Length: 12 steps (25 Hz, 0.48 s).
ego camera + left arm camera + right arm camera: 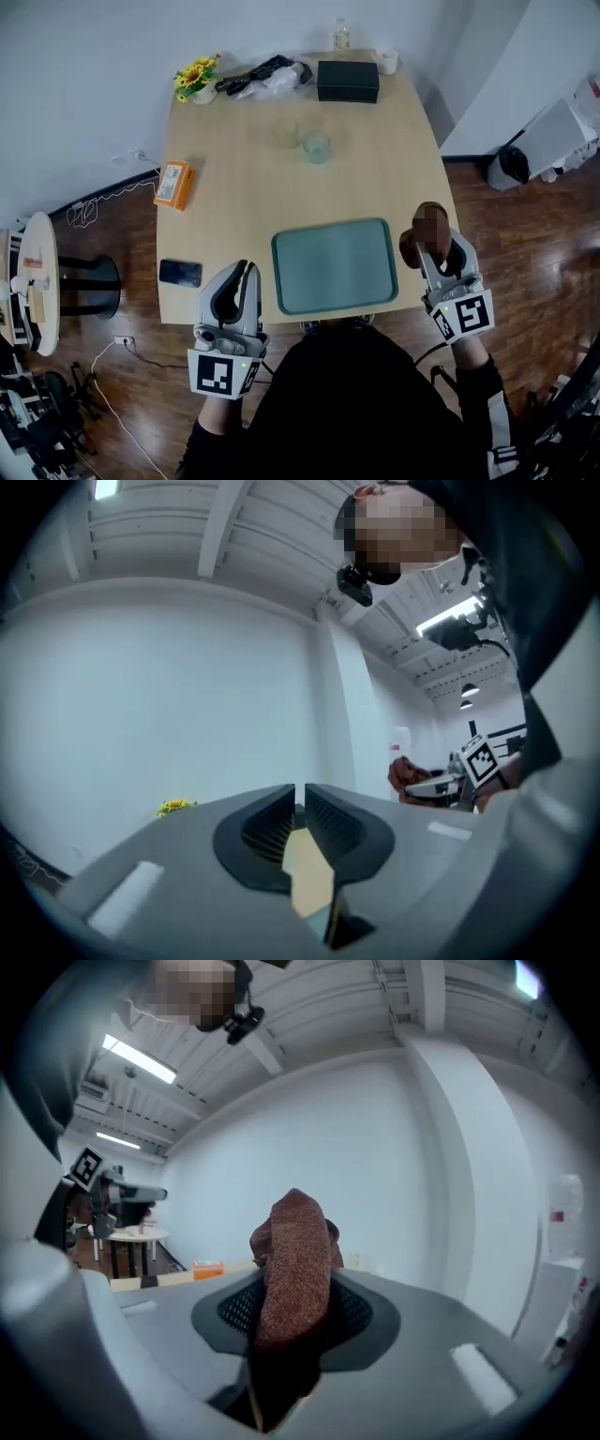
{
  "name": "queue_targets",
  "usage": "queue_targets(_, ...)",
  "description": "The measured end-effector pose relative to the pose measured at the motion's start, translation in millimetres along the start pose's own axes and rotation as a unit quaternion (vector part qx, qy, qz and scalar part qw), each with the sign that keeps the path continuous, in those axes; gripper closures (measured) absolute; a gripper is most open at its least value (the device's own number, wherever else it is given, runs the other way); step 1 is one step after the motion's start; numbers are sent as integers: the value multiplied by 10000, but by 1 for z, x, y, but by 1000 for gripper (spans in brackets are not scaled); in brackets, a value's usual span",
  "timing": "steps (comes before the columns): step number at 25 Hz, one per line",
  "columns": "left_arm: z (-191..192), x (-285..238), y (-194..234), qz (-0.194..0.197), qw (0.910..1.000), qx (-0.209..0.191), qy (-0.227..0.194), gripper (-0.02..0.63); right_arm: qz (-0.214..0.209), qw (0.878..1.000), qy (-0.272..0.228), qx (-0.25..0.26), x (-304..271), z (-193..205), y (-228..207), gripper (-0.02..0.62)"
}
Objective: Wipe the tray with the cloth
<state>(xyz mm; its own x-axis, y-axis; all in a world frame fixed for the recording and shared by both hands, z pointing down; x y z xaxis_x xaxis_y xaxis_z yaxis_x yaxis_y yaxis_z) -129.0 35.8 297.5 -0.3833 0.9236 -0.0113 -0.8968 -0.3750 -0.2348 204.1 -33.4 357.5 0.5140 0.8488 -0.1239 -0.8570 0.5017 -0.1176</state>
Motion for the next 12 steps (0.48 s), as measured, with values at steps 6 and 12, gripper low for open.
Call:
queue_targets(6,63,9,-2,-36,9943,606,880,592,1390,9302,3315,-738,-18,214,-94,459)
queue_targets(12,81,17,0,-173,9894,887,1134,594,1442,9176,3624,-769,-12,255,-94,453)
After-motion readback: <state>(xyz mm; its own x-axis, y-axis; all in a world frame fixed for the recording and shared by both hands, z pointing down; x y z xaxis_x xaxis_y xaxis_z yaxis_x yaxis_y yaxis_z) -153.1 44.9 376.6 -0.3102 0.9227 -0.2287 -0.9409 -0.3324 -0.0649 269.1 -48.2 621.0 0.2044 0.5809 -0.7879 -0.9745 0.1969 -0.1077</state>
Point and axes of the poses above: the fingertips, and each gripper's own axes: x backward along the fingers, y to its left, z out of its underside, the point moved 6 cm from there along x, backward along the fingers, and after that the axes turned 11 degrees about -x, right-handed, at the moved point
